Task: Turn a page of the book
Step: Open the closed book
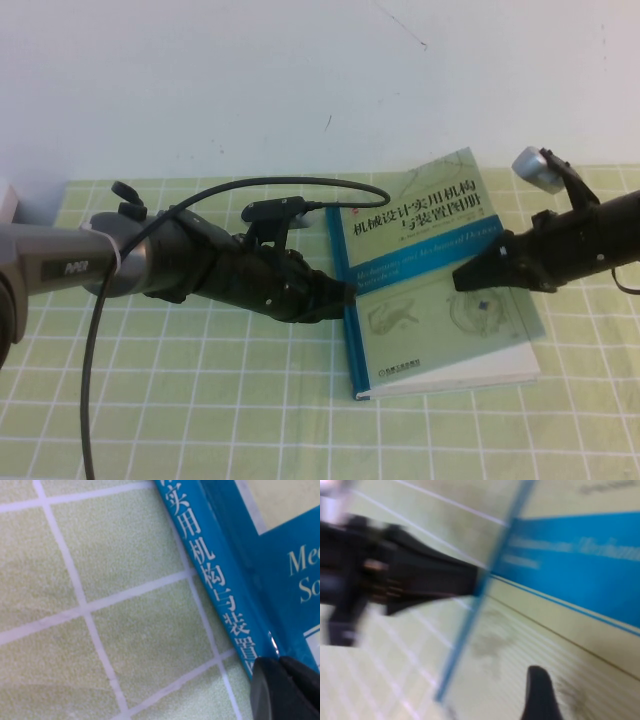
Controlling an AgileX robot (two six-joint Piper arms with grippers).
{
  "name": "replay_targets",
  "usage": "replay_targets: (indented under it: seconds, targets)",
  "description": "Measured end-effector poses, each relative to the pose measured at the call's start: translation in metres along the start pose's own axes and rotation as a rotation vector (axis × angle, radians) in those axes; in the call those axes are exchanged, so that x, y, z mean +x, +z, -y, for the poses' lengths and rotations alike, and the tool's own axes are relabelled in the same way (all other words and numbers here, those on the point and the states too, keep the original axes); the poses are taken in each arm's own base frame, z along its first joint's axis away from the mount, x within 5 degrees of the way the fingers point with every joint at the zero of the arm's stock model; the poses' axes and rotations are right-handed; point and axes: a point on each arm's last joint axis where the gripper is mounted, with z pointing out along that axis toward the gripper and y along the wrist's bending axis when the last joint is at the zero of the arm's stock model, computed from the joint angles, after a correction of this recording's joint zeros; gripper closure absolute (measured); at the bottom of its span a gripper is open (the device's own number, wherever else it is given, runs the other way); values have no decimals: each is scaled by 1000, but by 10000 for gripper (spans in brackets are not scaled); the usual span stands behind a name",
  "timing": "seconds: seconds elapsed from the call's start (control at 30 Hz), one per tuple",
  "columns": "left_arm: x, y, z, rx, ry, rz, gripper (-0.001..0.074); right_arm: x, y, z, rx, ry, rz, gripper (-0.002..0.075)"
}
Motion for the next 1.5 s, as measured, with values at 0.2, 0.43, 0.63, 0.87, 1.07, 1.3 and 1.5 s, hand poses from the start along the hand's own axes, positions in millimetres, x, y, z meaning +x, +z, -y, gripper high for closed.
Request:
replay_targets:
  seconds: [0.2, 0.43, 0.63, 0.87, 1.07, 1.3, 1.5]
  targets:
    - [0, 0, 0, 2, 2, -1, 738, 5, -1, 12, 135, -7, -58, 300]
    - [0, 0, 0, 2, 9, -1, 738, 5, -3, 21, 235, -20, -55, 290]
    - [0, 0, 0, 3, 23, -6, 738, 5, -3, 24, 258, -4, -57, 270]
    - [0, 0, 0, 3, 29, -9, 738, 13, 7, 31, 221, 53, -106, 266]
    - [1, 0, 0, 3, 30, -10, 738, 14, 6, 30, 187, 58, -105, 265]
    - [0, 0, 0, -2, 33, -9, 738, 12, 3, 26, 171, 46, -100, 265]
    - [0, 0, 0, -4, 36, -9, 738, 9, -2, 18, 152, 39, -83, 265]
